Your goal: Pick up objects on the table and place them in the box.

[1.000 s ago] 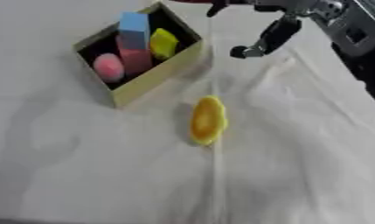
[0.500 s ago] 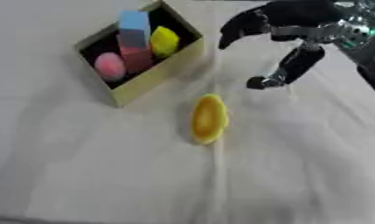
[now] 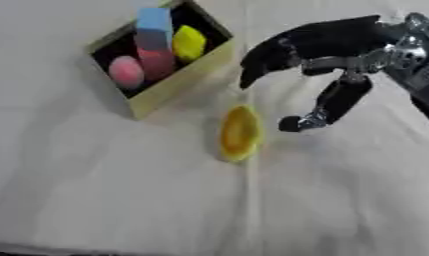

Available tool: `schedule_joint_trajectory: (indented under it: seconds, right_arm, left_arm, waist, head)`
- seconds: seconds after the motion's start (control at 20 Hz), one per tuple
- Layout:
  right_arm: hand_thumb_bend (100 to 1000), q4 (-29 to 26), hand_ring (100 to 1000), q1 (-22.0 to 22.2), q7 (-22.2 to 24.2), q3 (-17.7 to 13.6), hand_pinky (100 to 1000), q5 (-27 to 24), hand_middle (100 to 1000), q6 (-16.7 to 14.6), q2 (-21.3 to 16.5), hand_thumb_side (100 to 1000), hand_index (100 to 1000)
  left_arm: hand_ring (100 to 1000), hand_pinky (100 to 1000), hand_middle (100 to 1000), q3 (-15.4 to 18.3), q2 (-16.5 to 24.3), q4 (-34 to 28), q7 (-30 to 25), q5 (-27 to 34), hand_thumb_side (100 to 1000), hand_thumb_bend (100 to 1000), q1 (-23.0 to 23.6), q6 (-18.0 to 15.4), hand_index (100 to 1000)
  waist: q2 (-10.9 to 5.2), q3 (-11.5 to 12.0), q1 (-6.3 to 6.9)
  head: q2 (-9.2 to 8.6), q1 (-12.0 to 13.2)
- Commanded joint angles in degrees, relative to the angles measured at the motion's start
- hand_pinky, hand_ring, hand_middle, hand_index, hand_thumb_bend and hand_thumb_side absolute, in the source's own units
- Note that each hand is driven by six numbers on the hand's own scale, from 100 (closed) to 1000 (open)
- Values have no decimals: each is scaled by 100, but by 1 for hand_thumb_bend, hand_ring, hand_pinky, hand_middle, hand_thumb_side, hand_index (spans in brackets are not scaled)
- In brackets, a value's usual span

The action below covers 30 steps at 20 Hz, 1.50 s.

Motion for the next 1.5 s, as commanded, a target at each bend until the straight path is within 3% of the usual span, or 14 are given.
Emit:
schedule_joint_trajectory:
  seconds: [0.05, 0.2, 0.5, 0.95, 1.5]
  right_arm:
    - [352, -202, 919, -58, 182, 24, 876, -31, 805, 257, 2, 256, 871]
    - [359, -174, 921, -46, 377, 122, 876, 27, 812, 314, 60, 253, 875]
    - [366, 137, 922, -35, 636, 346, 873, 252, 815, 51, 153, 221, 879]
    - [370, 643, 922, -207, 395, 401, 867, 706, 819, -365, 296, 188, 884]
    - [361, 944, 918, -328, 351, 521, 867, 857, 810, -585, 512, 177, 876]
  left_arm:
    - [784, 681, 654, 20, 86, -90, -14, -6, 535, 513, -56, 21, 801]
    - [784, 681, 654, 15, 80, -90, -23, -4, 535, 514, -59, 24, 801]
    - [785, 681, 654, 6, 66, -90, -34, 3, 536, 515, -70, 34, 801]
    - [785, 680, 653, -6, 51, -90, -48, 7, 539, 514, -71, 49, 801]
    - [785, 679, 652, -17, 20, -90, -57, 13, 540, 514, -80, 56, 800]
  waist:
    - [-108, 13, 8]
    - [-105, 33, 2]
    - [-97, 65, -10]
    - [-83, 77, -12]
    - [-60, 93, -20]
  head:
    - [37, -21]
    - [35, -27]
    - [37, -44]
    - [1, -76]
    - [-48, -102]
